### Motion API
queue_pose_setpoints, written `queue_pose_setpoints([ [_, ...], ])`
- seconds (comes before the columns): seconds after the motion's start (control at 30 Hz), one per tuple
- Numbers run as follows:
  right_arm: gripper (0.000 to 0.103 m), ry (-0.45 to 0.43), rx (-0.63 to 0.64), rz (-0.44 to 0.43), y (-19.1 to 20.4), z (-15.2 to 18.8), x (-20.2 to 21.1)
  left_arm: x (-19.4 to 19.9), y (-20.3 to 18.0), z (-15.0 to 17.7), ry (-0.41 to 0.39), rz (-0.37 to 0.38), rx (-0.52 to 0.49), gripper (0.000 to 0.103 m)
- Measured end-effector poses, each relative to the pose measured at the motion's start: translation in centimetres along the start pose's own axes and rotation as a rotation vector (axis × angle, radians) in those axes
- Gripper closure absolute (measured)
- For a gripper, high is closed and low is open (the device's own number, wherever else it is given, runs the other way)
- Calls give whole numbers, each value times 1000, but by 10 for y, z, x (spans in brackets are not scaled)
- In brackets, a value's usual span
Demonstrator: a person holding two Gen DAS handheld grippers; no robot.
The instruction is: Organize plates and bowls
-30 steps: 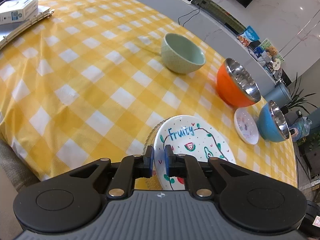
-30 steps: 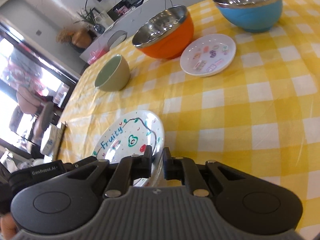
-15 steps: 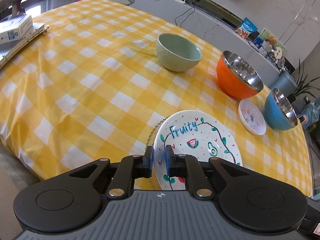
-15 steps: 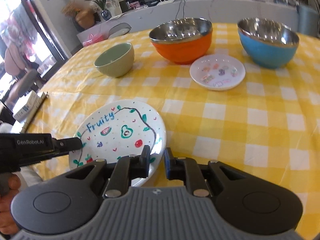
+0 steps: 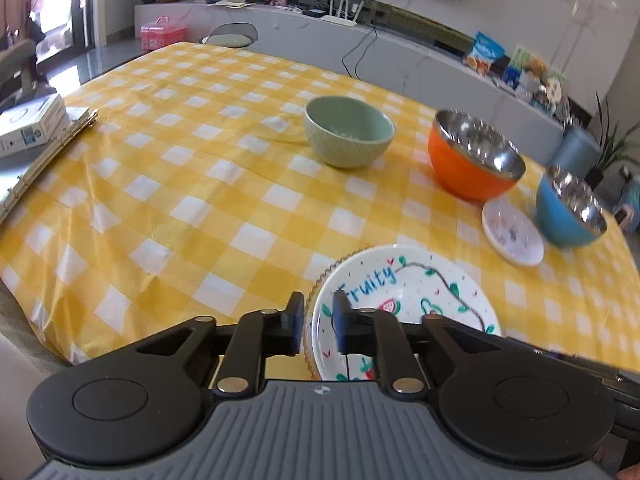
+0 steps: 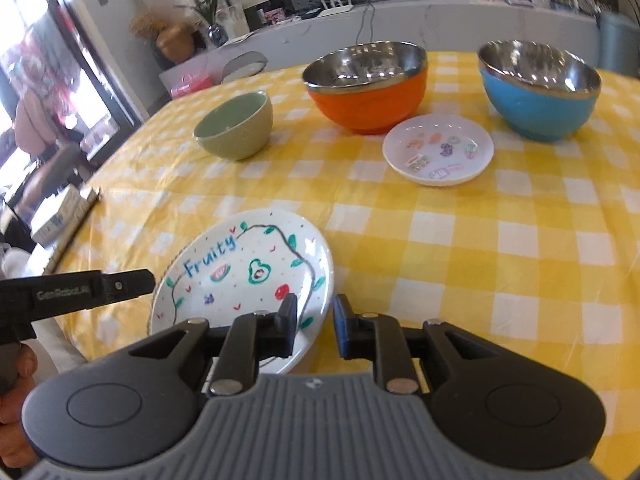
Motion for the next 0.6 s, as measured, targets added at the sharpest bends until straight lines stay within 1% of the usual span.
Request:
queue_pose_setpoints([
  [0.07, 76, 4, -47, -13, -5, -2, -1, -2, 6, -1, 2, 22, 46, 79],
  [0.2, 76, 24, -127, -51, -14, -4, -3, -7, 17, 2, 28, 69, 134, 79],
  [0.23, 80, 27, -137, -54, -15, -4, -4, -7, 19, 2, 32, 72, 144, 79],
  [0.27, 88, 30, -139, -61, -15, -4, -5, -8, 20, 3, 33, 73, 152, 79],
  [0.33, 92, 39, -147, -78, -14, -4, -6, -9, 22, 4, 42, 83, 169, 79],
  [0.37, 96, 45, -148, -85, -13, -3, -7, -10, 22, 5, 46, 91, 179, 79],
  [0.43, 98, 42, -133, -77, -12, -3, -7, -12, 23, 6, 59, 102, 187, 84],
  [0.47, 98, 40, -127, -76, -11, -3, -7, -12, 23, 7, 61, 96, 185, 87],
  [0.6, 99, 43, -110, -77, -9, -3, -9, -12, 23, 8, 64, 95, 187, 88],
])
Point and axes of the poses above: each gripper's, at about its wrist camera, not at the fingertips, and x roughly against the way its jaws point, y to its left, z to its underside, the point moved 8 cm from there along -x, roughly the way its jaws point, and after that the axes turned 13 degrees about z, right-handed, at the moved point
